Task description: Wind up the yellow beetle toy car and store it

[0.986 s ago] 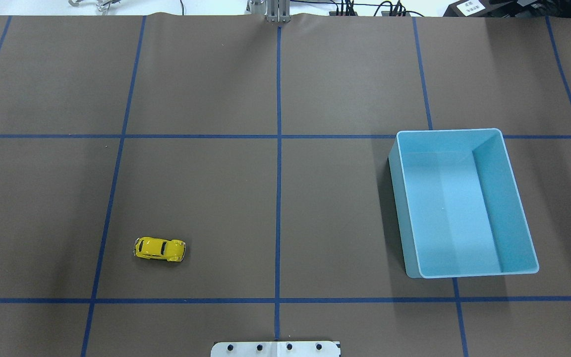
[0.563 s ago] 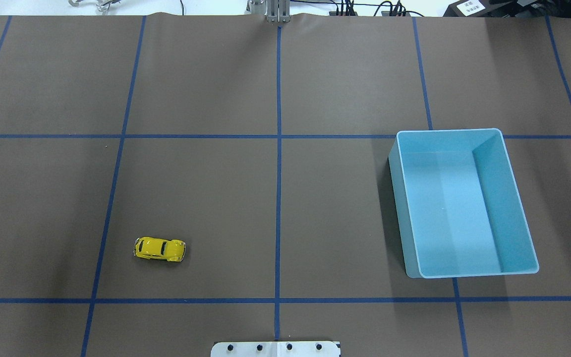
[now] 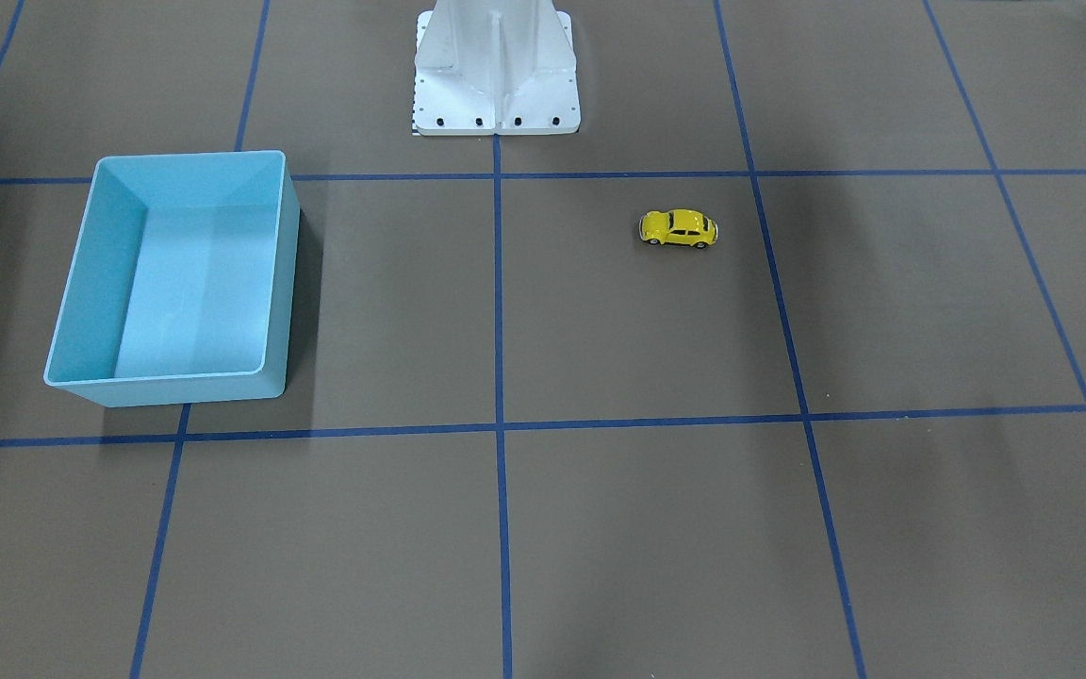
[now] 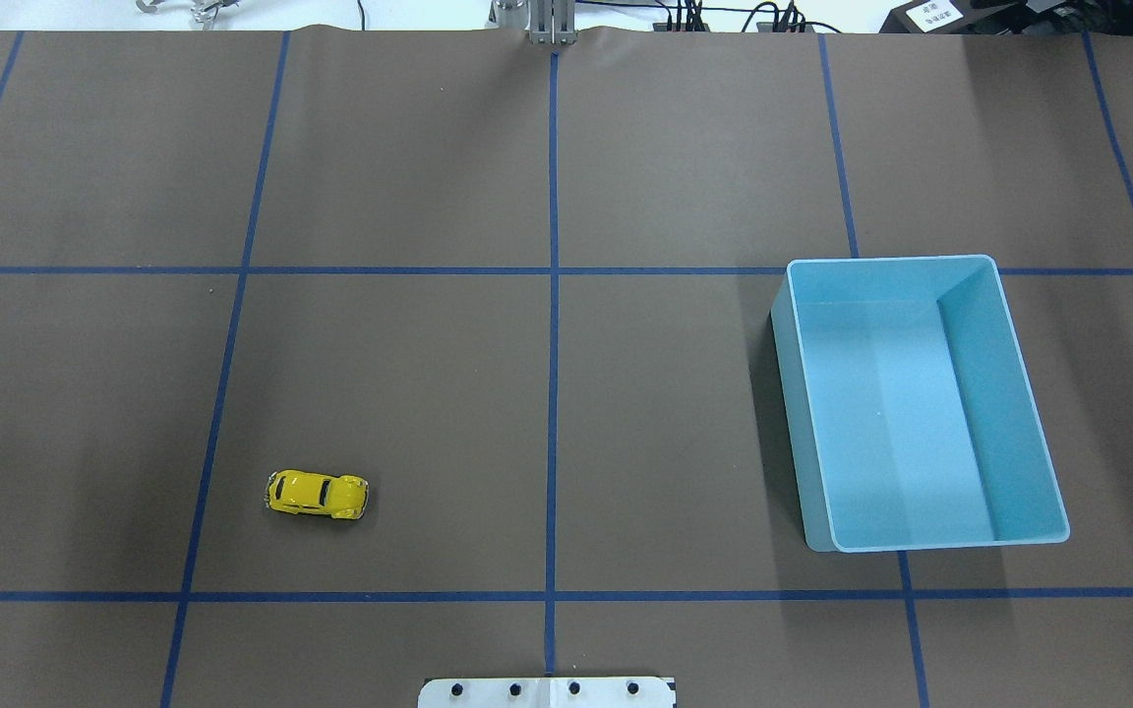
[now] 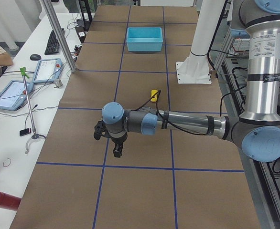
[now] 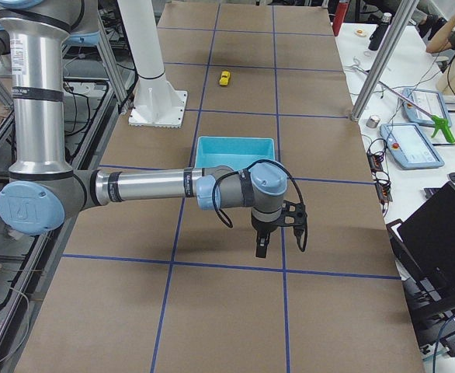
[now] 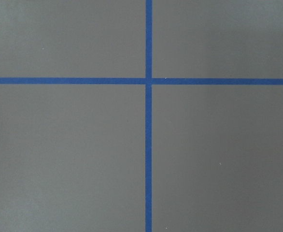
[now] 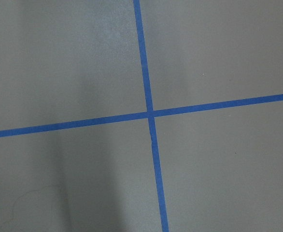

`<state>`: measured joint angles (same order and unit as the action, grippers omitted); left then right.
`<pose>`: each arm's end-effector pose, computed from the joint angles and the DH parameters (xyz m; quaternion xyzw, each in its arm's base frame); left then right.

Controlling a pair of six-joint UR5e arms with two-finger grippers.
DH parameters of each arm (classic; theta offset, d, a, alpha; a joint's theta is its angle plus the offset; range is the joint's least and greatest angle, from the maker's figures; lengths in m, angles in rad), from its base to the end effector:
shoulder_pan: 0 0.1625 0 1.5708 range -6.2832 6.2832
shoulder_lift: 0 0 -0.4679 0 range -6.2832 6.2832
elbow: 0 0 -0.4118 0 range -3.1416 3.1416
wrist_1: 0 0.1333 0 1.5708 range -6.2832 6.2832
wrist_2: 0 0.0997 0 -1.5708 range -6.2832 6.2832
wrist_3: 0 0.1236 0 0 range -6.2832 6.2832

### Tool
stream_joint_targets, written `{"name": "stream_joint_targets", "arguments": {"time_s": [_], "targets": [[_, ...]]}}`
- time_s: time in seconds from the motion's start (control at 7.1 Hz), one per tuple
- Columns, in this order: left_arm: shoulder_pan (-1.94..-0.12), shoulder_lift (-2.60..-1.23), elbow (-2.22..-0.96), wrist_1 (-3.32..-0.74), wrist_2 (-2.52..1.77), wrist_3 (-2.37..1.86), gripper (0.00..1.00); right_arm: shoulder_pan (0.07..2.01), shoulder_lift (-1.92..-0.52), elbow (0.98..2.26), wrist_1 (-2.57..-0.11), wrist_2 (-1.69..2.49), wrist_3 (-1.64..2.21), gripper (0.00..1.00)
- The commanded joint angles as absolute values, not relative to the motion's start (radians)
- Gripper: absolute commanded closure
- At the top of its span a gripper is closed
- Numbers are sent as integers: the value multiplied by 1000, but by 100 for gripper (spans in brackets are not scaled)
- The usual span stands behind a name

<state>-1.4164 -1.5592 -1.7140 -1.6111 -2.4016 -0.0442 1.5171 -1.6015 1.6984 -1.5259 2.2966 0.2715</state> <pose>0.0377 -0.5156 0.6414 0.0383 0.4079 0.0848 0.9083 0.0240 -0.5093 0.6678 0.0080 -0.3601 0.0764 0.9297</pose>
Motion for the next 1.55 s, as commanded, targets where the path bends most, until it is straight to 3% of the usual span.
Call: {"name": "stream_joint_targets", "arguments": {"time_s": [0.0,0.56,0.99,1.41], "targets": [[-1280,-1612,-1820,-1617,-2399,-49,0,1517,-1600,1698,-1526,2290,272,0],[-979,-1673,-2052,-1611,-2350,-49,0,1508,-1597,1698,-1526,2281,272,0],[-614,-1743,-2190,-1578,-2000,-45,0,1505,-1566,1695,-1532,2303,282,0],[-381,-1852,-2224,-1337,-1816,-32,0,1502,-1565,1698,-1536,2299,281,0]]}}
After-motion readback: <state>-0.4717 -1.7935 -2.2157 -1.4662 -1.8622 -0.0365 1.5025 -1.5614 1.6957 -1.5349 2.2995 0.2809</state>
